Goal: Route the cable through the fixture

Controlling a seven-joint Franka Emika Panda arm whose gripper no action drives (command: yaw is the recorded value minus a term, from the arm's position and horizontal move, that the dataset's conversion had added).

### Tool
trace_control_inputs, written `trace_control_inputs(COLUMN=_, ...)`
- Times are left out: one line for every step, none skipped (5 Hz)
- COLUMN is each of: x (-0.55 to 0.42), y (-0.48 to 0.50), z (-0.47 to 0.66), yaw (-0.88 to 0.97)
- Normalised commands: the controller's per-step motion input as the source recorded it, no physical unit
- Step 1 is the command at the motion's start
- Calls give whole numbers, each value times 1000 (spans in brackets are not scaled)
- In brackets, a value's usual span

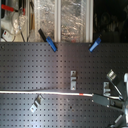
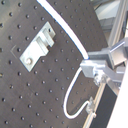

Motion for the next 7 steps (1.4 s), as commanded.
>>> trace_control_inputs(x=1, y=34, z=1, yaw=0)
trace_control_inputs(x=-225, y=11, z=-1, yaw=46)
trace_control_inputs(x=194, y=-9, z=0, yaw=-137)
trace_control_inputs(x=-295, y=6, z=228, yaw=0)
trace_control_inputs(x=-705, y=8, z=254, yaw=243)
trace_control_inputs(x=-14, y=1, z=0, yaw=0)
trace_control_inputs(x=-870, y=35, z=201, yaw=294)
